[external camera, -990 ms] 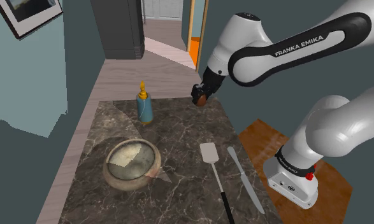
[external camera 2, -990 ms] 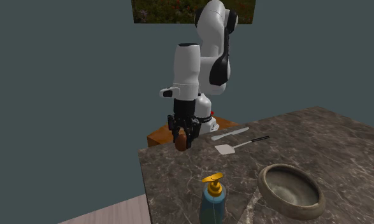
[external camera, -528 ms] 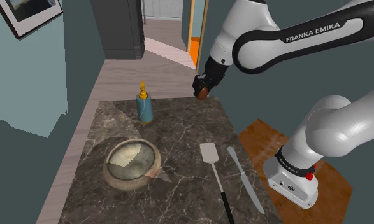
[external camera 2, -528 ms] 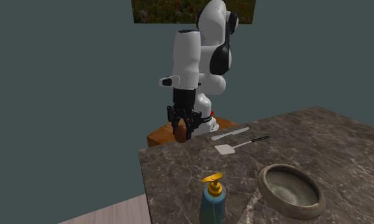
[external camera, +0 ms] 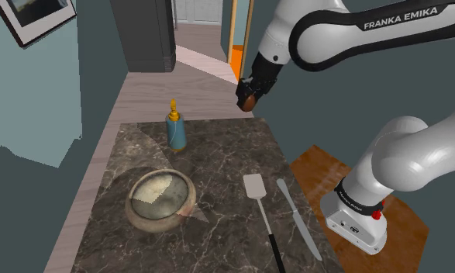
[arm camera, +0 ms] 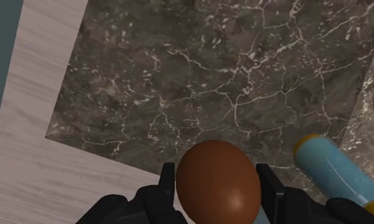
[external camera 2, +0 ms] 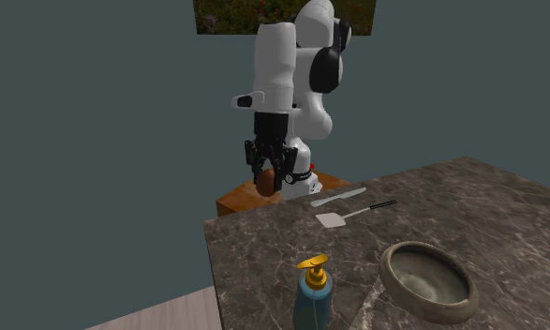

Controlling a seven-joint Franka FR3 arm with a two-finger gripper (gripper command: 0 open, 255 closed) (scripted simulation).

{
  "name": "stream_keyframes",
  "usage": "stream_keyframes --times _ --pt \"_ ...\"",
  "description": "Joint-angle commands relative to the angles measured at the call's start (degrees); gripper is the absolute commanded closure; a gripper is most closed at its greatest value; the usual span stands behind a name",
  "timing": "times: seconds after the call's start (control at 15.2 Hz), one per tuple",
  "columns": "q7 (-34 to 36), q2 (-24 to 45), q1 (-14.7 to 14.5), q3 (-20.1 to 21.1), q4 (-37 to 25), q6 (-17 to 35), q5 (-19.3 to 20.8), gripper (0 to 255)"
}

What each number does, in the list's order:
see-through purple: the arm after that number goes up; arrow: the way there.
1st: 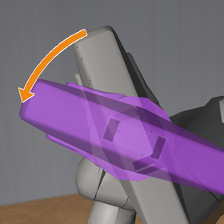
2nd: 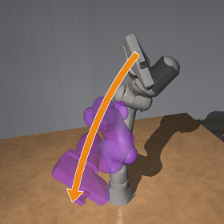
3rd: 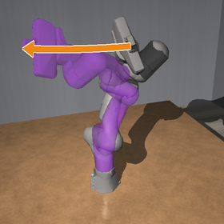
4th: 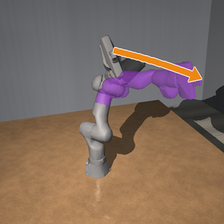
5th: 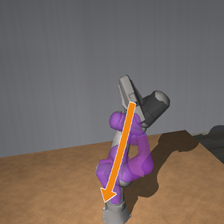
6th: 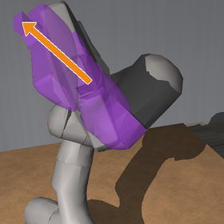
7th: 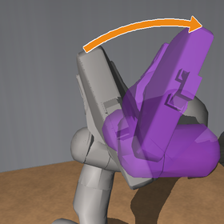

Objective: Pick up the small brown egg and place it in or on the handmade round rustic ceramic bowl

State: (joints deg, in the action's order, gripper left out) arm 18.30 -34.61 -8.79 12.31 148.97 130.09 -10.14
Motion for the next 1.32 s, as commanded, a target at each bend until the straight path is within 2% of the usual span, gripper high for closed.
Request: stream_keyframes --times 0.0,0.2,0.79,1.25 --pt "0.1 -0.4 0.1 -0.2 -1.3 -1.7 0.2 255" --pt "0.2 -0.9 0.2 -0.4 -2.9 -3.8 0.4 255" --pt "14.2 4.3 -2.7 11.7 -8.8 -3.2 -1.0 255" --pt "26.0 11.7 -2.5 21.7 -16.9 -3.1 1.5 255"
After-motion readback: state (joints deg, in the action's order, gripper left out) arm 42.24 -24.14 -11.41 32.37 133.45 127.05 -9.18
